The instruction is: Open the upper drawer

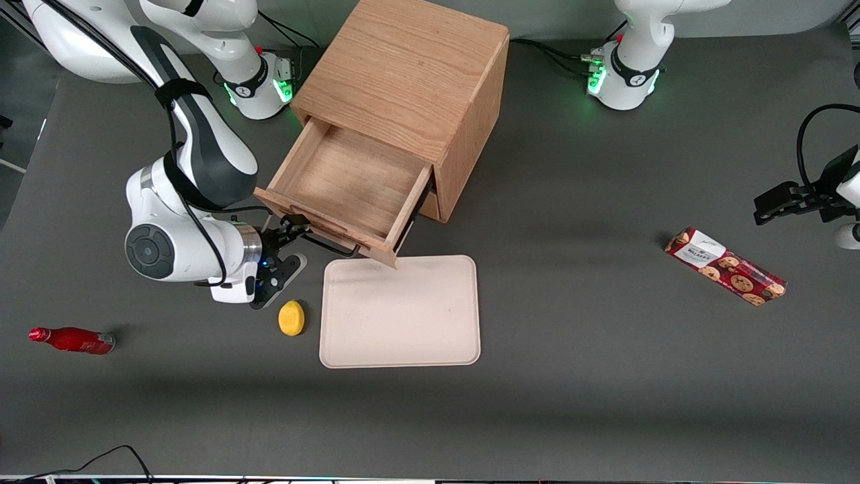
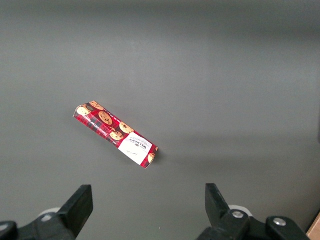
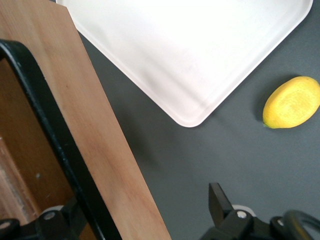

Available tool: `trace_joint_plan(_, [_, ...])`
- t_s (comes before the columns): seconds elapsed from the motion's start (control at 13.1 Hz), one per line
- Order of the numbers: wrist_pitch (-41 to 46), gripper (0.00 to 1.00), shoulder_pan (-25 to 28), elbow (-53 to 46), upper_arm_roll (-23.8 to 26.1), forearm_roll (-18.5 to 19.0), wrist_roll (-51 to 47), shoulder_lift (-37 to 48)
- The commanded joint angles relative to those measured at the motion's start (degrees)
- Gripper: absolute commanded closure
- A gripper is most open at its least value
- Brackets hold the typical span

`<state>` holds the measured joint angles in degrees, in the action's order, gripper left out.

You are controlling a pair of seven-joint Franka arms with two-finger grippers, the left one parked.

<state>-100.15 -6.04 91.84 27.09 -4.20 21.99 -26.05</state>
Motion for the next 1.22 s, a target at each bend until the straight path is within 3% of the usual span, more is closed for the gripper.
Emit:
trace_joint_plan(0.0, [0.57, 0.0, 1.11, -4.12, 0.42, 1.12, 0.69, -0.15])
trace_joint_plan(0.46, [9.61, 0.0, 2.52, -15.63, 0.24, 0.95, 0.86, 1.7])
trace_joint_plan(0.76, [13.14, 0.0, 2.44, -18.28, -0.54, 1.56, 0.25, 5.47])
trace_joint_plan(0.99, [16.2, 0.0, 2.96, -16.79, -8.61, 1.56, -0.28, 12.5])
trace_joint_plan(1.15, [17.18, 0.0, 3.83, -13.21, -12.4, 1.82, -8.32, 17.41])
